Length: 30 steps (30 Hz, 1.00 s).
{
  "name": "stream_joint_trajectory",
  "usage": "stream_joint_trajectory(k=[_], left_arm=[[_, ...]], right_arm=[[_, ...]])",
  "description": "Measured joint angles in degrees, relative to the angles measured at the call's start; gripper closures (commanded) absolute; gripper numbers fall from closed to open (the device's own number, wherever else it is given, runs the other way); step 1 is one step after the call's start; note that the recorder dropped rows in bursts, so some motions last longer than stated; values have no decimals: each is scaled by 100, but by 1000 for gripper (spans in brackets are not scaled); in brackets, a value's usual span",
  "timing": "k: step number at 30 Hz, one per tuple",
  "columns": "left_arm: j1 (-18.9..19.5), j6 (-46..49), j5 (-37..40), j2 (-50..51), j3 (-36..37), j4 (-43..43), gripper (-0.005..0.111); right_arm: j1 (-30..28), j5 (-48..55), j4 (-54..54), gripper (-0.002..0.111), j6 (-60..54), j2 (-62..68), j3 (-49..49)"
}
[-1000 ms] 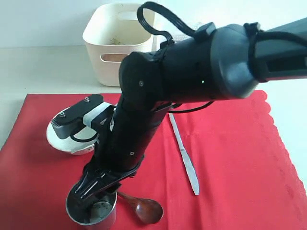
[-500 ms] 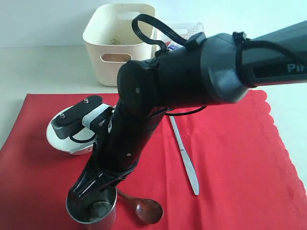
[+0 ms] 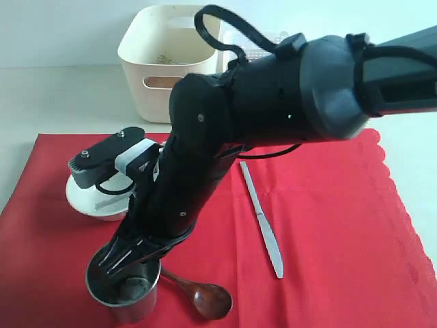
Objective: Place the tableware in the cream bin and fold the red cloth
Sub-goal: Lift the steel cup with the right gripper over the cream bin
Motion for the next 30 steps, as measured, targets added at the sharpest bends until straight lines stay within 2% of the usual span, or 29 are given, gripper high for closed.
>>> stream_joint_trajectory(k=[7, 12, 21, 30], left_arm=[[0, 0, 0, 0, 0, 0, 104], [0, 0, 0, 0, 0, 0, 104], [0, 0, 0, 0, 0, 0, 104], [0, 0, 0, 0, 0, 0, 104]], right_arm=[[0, -114, 10, 108, 0, -684, 0], [-220, -457, 22, 108, 0, -1171, 0], [-1159, -1083, 22, 108, 0, -1549, -56], [-2042, -1866, 32, 108, 0, -1247, -902]])
